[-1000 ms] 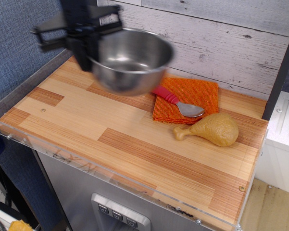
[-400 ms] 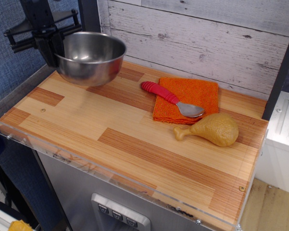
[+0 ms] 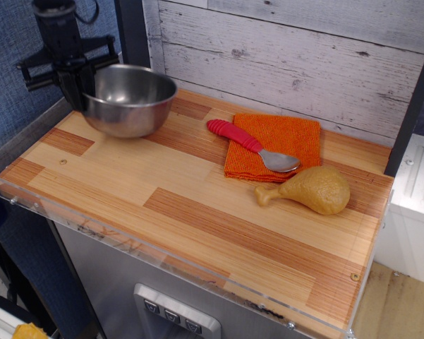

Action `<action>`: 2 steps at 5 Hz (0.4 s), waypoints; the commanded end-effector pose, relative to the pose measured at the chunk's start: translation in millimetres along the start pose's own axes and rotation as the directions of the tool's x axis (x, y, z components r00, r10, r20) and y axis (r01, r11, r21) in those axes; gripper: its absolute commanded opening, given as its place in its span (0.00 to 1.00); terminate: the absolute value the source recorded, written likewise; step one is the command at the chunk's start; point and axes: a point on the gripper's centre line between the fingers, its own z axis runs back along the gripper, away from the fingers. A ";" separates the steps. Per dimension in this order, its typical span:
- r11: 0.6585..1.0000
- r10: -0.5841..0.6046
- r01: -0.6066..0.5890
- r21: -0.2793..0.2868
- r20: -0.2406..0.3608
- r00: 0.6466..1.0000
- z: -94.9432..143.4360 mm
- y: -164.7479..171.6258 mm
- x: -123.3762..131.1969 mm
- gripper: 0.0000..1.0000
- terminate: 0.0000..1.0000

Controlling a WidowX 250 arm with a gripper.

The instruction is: Move silver bowl to back left corner of counter

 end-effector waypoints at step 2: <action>0.997 0.082 -0.081 -0.018 0.077 0.994 -7.1 10.1 2.2 0.00 0.00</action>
